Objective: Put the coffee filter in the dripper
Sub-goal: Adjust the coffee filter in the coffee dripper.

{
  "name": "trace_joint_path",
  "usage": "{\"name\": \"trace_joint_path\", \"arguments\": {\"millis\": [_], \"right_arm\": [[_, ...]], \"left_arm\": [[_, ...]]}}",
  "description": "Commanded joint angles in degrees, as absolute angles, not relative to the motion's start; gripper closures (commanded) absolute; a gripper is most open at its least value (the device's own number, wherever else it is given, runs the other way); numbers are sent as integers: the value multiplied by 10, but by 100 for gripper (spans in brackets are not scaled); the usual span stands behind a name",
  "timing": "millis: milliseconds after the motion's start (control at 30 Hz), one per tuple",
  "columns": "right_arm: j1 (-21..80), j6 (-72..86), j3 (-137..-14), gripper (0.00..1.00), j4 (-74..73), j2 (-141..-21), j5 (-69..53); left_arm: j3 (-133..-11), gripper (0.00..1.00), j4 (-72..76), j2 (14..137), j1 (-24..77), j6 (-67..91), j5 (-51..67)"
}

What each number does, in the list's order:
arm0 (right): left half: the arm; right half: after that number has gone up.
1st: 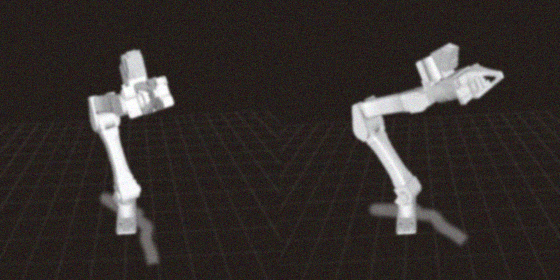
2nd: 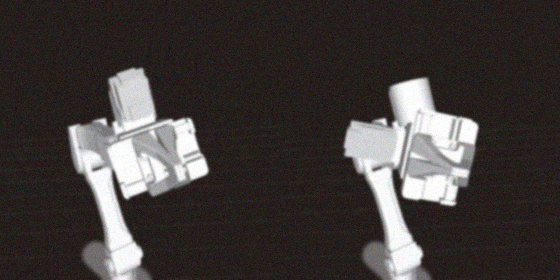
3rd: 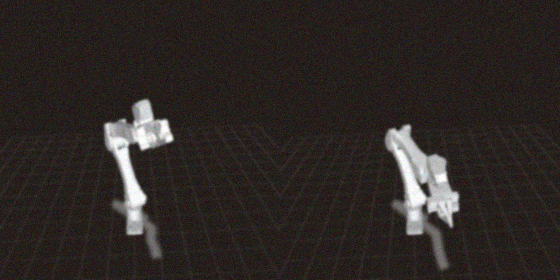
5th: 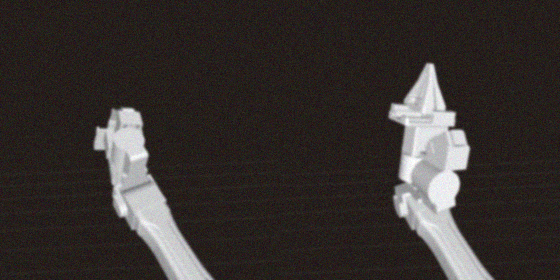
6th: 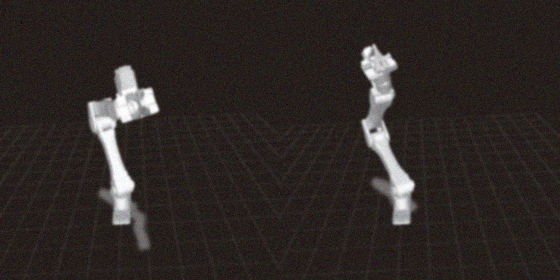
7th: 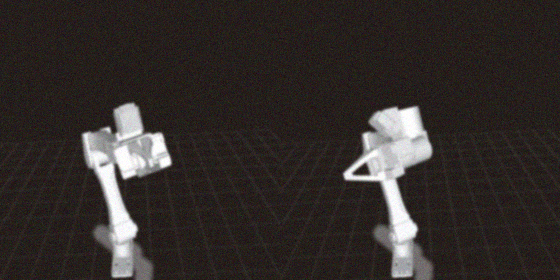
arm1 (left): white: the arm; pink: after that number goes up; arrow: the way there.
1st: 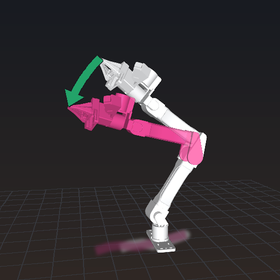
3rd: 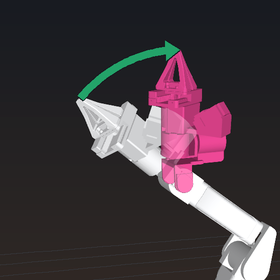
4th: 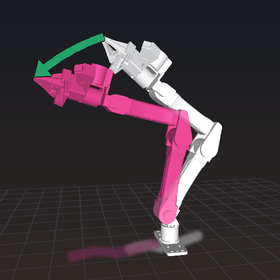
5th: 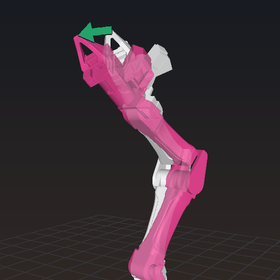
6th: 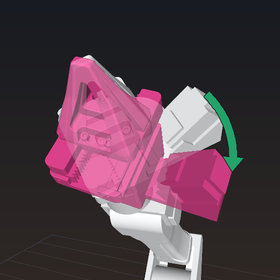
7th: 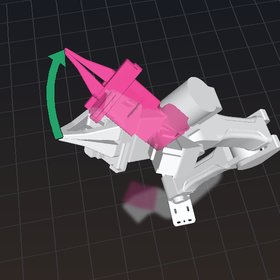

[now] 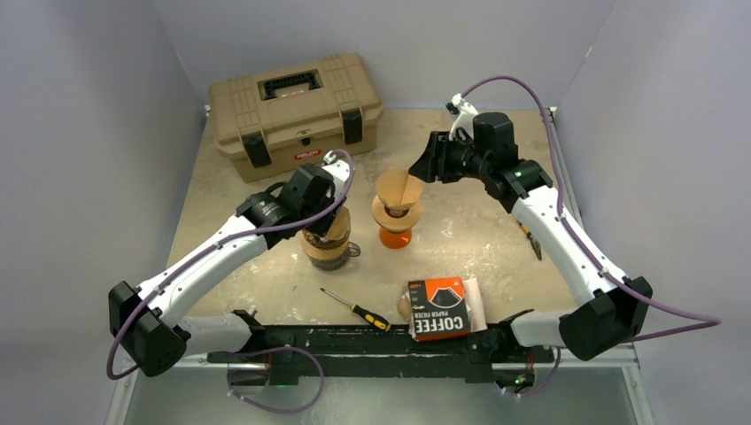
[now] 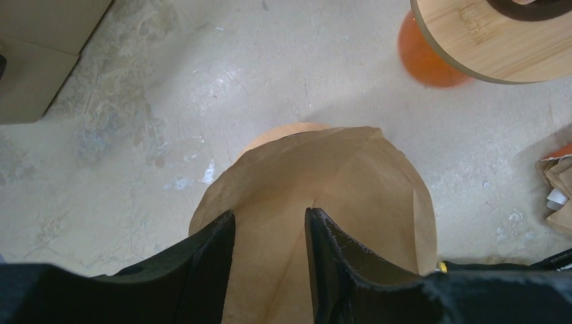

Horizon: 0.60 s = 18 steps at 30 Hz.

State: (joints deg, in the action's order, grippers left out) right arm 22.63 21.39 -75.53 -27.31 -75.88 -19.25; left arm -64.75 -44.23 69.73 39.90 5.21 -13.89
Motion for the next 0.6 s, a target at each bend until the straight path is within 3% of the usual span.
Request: {"name": "trace_joint_path", "arguments": {"millis": [0, 567], "right_arm": [[225, 208, -774, 47, -258, -751, -197], [225, 207, -769, 47, -258, -750, -192]], "left_arm": [[-651, 58, -419, 707, 402, 57, -159], [-635, 58, -427, 731, 402, 50, -162]]}}
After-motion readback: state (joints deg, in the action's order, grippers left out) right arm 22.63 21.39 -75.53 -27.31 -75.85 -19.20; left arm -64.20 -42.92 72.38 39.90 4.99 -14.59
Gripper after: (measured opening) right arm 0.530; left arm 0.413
